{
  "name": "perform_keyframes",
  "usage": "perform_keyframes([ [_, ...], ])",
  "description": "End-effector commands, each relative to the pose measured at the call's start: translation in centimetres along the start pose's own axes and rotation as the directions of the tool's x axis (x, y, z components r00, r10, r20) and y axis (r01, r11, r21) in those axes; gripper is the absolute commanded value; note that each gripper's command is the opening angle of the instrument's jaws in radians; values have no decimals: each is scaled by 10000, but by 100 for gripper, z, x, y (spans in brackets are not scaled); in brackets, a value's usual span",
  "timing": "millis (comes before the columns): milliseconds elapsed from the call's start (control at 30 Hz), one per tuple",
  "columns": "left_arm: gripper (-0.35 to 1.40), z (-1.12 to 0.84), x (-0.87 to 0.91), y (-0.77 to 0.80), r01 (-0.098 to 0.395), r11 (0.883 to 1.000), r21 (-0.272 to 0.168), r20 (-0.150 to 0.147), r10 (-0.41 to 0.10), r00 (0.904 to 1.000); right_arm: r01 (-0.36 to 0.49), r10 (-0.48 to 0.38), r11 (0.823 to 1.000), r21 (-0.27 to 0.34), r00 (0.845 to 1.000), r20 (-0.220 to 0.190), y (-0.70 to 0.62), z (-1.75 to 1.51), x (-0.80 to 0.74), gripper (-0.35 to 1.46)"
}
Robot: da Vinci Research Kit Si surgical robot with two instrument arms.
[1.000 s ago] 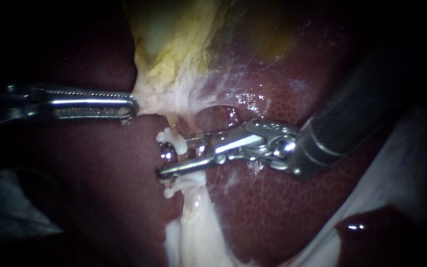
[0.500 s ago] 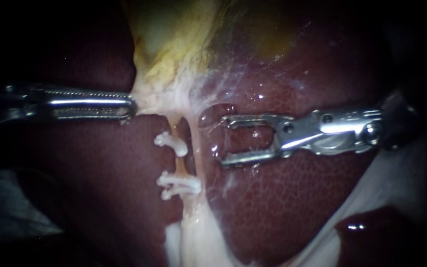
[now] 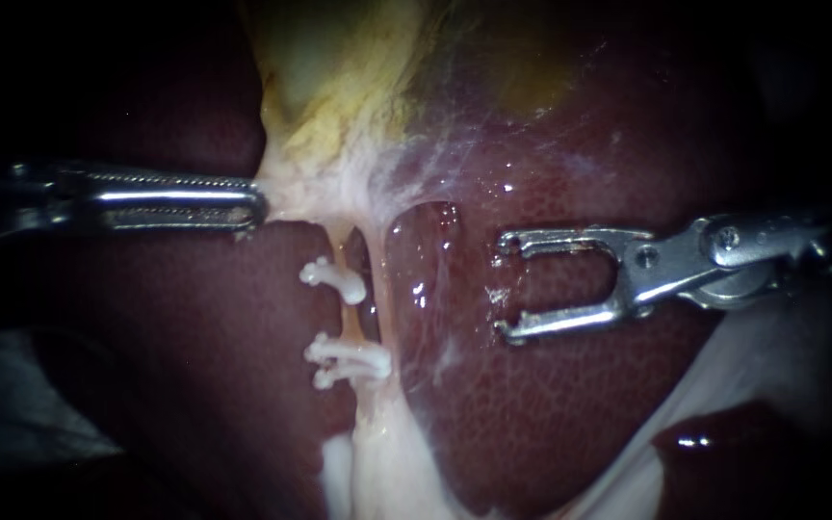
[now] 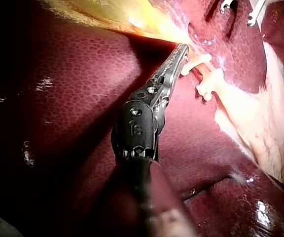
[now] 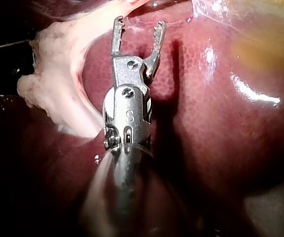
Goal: Going back third clip left tube
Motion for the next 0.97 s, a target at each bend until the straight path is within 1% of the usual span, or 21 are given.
perform_keyframes([
  [33, -35, 1, -1, -1, 6, 10000, 6, 3, -6, 10000, 3, -3, 10000, 9, 10000, 50, 0, 0, 0, 50],
  [167, -35, 10, -5, -6, -77, 10000, 42, 54, 77, 10000, 64, -64, 10000, 16, 10000, 51, -2, -1, 0, 50],
  [267, -35, 21, -15, -16, 101, 9999, 126, 88, -102, 9999, 64, -65, 10000, 21, 9999, 80, -4, -1, 2, 50],
  [400, -35, 40, -32, -32, 300, 9995, 126, 221, -303, 9993, 64, -65, 10000, 27, 9999, 109, -6, -1, 3, 50],
  [467, -35, 46, -37, -38, 268, 9995, 151, 304, -273, 9992, 66, -66, 10000, 36, 9999, 137, -7, -1, 4, 50],
  [567, -35, 51, -41, -45, 301, 9994, 161, 328, -306, 9990, 68, -68, 10000, 44, 9998, 165, -8, -1, 5, 50],
  [667, -35, 51, -42, -48, 297, 9994, 165, 357, -302, 9989, 68, -69, 10000, 46, 9998, 165, -9, -1, 5, 50],
  [967, -35, 50, -41, -45, 302, 9994, 173, 356, -308, 9989, 69, -70, 10000, 53, 9998, 194, -10, -1, 5, 50],
])
